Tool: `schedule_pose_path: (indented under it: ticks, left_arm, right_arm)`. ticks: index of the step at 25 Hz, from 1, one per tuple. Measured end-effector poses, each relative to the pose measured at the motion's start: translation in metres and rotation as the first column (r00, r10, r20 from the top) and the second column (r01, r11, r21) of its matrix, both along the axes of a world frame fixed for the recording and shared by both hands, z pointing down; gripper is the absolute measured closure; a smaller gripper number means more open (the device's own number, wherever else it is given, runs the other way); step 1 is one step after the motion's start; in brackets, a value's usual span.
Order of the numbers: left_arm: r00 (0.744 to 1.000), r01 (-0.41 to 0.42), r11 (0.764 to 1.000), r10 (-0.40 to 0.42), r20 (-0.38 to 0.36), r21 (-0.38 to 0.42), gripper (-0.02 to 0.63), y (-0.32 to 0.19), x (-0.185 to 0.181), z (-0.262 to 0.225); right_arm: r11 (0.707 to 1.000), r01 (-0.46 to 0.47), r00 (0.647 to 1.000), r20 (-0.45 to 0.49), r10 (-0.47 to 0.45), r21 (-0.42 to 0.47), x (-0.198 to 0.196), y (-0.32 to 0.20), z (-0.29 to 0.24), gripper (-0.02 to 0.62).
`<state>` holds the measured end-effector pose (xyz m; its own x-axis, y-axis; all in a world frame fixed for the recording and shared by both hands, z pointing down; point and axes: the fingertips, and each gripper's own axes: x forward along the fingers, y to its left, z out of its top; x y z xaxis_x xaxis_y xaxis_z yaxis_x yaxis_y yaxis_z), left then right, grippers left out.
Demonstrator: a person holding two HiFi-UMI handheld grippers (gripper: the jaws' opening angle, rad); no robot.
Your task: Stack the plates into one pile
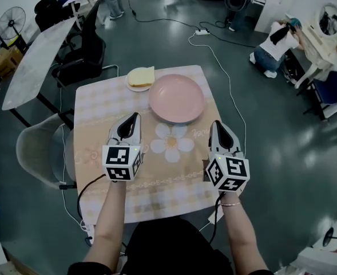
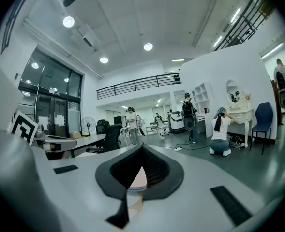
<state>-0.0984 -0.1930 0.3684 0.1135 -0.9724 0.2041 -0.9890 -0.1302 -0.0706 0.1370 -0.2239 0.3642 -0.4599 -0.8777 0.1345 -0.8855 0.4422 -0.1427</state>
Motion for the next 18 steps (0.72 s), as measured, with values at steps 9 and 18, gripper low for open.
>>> schedule_pose_path:
  ticks: [9,18]
  left_arm:
    - [1.0,-0.004,1.0,0.004,0.005,0.016,0.598,0.016,0.0,-0.005]
    - [1.0,-0.028,1.0,0.028,-0.008,-0.002,0.597,0.014,0.008,0.003]
  right_arm:
    - [1.0,0.008,1.0,-0.012,-0.007,0.007,0.003,0.015,-0.001,0.591]
    - [1.0,0.028,0.999,-0.027,-0.028,0.011,-0.002,0.019,0.004,0.591]
